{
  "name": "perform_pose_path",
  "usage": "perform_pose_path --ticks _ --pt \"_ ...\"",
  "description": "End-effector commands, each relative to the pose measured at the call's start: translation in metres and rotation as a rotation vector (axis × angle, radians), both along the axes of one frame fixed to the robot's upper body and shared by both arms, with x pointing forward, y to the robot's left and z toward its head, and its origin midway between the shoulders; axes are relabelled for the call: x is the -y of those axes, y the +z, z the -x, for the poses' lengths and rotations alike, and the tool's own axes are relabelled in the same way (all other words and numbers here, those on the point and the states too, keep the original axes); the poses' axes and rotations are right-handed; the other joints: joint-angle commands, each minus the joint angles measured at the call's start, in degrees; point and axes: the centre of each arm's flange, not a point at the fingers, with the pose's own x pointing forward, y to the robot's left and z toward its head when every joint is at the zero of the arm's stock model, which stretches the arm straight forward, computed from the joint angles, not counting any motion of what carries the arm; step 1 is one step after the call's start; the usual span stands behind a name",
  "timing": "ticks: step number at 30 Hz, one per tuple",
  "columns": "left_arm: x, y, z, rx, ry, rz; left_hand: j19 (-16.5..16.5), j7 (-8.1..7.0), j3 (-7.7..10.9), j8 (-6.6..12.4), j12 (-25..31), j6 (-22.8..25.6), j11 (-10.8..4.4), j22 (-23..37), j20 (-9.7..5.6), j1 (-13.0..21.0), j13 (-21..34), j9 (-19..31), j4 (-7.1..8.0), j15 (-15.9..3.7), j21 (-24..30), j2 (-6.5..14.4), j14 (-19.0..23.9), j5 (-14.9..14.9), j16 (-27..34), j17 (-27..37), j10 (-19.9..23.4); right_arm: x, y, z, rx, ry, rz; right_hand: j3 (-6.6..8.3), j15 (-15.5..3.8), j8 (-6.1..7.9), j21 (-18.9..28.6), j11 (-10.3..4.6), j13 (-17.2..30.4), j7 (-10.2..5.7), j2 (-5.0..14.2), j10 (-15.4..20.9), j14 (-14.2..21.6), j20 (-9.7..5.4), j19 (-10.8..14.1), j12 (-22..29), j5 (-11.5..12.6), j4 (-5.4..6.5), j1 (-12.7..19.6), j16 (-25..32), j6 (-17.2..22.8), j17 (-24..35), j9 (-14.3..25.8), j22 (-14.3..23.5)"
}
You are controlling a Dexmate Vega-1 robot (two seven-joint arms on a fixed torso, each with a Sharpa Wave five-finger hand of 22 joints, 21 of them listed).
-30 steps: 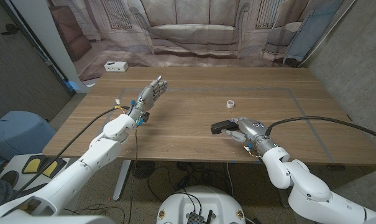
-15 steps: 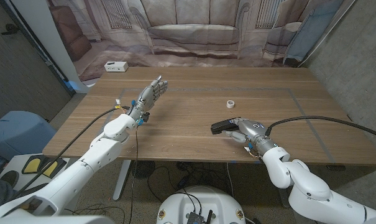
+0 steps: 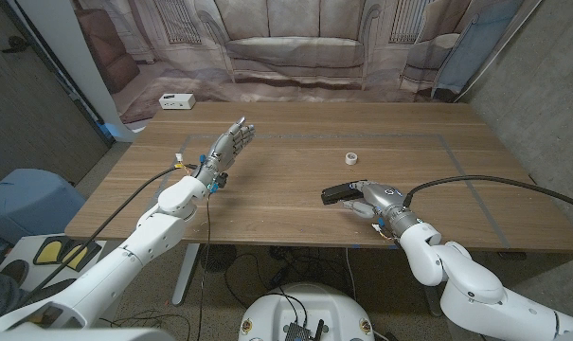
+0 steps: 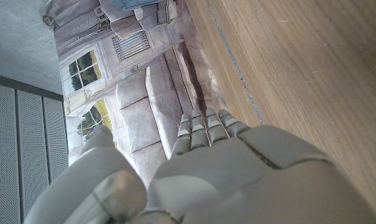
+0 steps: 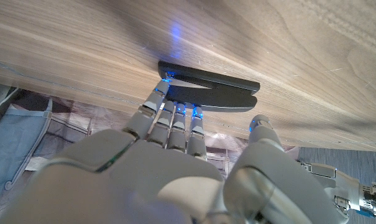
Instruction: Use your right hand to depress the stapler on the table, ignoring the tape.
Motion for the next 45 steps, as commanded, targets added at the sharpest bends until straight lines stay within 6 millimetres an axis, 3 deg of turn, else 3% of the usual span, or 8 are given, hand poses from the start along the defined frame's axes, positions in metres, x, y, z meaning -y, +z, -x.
perform_pose_path --ticks 1,10,23,29,45 --pt "-0.002 -0.003 0.000 -0.005 0.001 0.008 0.1 -0.13 0.22 0.17 0.0 0.6 0.06 0.3 0.39 -0.1 0.0 0.2 -0.28 -0.04 0.2 0.4 0.3 -0.2 0.1 0.3 0.4 -0.004 0.002 -0.002 -0.018 0.006 0.025 0.43 0.15 0.51 0.5 -0.16 0.3 -0.01 -0.46 0.8 0.8 -0.18 0.8 0.5 -0.1 0.04 0.0 0.4 0.7 0.1 0.2 0.1" --pt "-0.004 -0.006 0.001 -0.006 0.004 0.015 0.1 -0.16 0.21 0.19 0.0 0.7 0.02 0.3 0.41 -0.2 0.0 0.2 -0.33 0.02 0.2 0.4 0.4 -0.2 0.2 0.3 0.5 -0.007 0.006 -0.004 -0.021 0.008 0.050 0.64 0.06 0.61 0.8 -0.24 0.3 -0.05 -0.27 1.5 1.7 -0.13 2.1 0.7 -0.1 0.15 -0.1 0.6 1.2 0.1 0.2 0.1" --pt "-0.005 -0.007 0.002 -0.005 0.006 0.019 0.1 -0.14 0.19 0.15 0.0 0.6 -0.18 0.3 0.44 -0.2 0.0 0.2 -0.41 -0.05 0.3 0.4 0.4 -0.2 0.1 0.3 0.4 -0.009 0.013 -0.009 -0.059 -0.010 0.083 0.94 -0.02 1.34 1.8 -0.20 0.3 0.12 -0.36 4.4 4.7 -0.27 6.0 1.4 -0.1 0.45 -0.7 1.4 4.0 0.0 0.2 0.2" --pt "-0.005 -0.007 0.000 -0.008 0.003 0.021 0.1 -0.15 0.18 0.15 -0.1 0.6 -0.24 0.3 0.44 -0.2 0.0 0.2 -0.45 -0.06 0.2 0.4 0.3 -0.2 0.1 0.3 0.4 -0.010 0.016 -0.012 -0.079 -0.022 0.095 1.03 -0.04 1.42 2.0 -0.65 0.3 -0.04 -0.31 5.1 5.6 -0.27 6.8 1.5 -0.1 0.62 -1.0 1.5 4.6 0.0 0.2 0.2" --pt "-0.006 -0.008 -0.003 -0.012 0.004 0.027 0.1 -0.14 0.16 0.13 -0.1 0.6 -0.18 0.3 0.42 -0.3 0.0 0.2 -0.56 -0.08 0.3 0.5 0.3 -0.2 0.1 0.3 0.4 -0.012 0.016 -0.015 -0.117 -0.036 0.101 1.21 -0.27 1.84 2.3 -0.08 0.3 0.09 -0.44 7.3 8.2 -0.33 8.9 1.9 -0.2 0.92 -1.7 2.1 6.9 0.0 0.2 0.2"
